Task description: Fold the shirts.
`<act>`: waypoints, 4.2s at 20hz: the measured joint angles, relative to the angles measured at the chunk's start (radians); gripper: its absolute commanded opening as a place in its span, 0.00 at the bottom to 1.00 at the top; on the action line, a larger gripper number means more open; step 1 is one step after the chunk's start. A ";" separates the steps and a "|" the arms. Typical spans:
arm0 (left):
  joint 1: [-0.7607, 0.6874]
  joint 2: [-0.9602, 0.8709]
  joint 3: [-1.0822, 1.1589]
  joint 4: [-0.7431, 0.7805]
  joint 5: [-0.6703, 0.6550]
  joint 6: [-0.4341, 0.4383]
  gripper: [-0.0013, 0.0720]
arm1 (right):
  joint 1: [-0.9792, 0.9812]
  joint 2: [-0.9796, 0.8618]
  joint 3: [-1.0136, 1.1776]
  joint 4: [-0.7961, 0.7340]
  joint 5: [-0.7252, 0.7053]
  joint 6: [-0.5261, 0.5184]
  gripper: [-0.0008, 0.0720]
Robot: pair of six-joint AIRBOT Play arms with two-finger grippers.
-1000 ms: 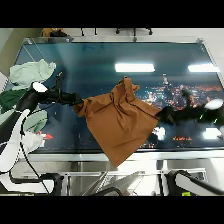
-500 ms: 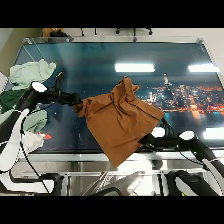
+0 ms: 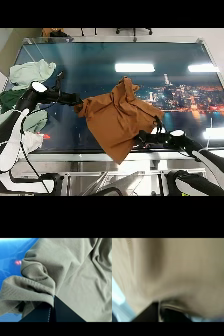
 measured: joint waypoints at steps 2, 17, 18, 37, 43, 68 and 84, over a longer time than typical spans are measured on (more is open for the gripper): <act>0.003 0.014 0.000 -0.004 -0.001 0.000 0.03 | 0.002 -0.017 0.079 0.113 0.021 -0.100 0.04; 0.196 0.752 0.737 -0.060 0.084 -0.006 0.03 | -0.449 0.070 1.484 0.230 0.498 -0.018 0.03; 0.211 0.758 0.770 -0.060 0.069 -0.013 0.03 | -0.454 0.080 1.508 0.214 0.504 -0.008 0.04; -0.068 -0.232 0.650 0.101 0.030 -0.046 0.96 | -0.336 -0.529 0.965 -0.080 0.152 -0.171 0.56; 0.048 -0.274 0.761 0.118 -0.217 -0.163 0.96 | -0.521 -0.594 1.102 -0.171 0.265 -0.165 0.54; -0.090 0.279 -0.707 -0.229 0.146 -0.027 0.04 | -0.775 -0.592 1.104 -0.351 0.573 -0.123 0.50; 0.372 0.281 -0.520 -0.066 0.039 0.028 0.04 | -0.738 -0.531 0.718 -0.502 0.640 -0.098 0.48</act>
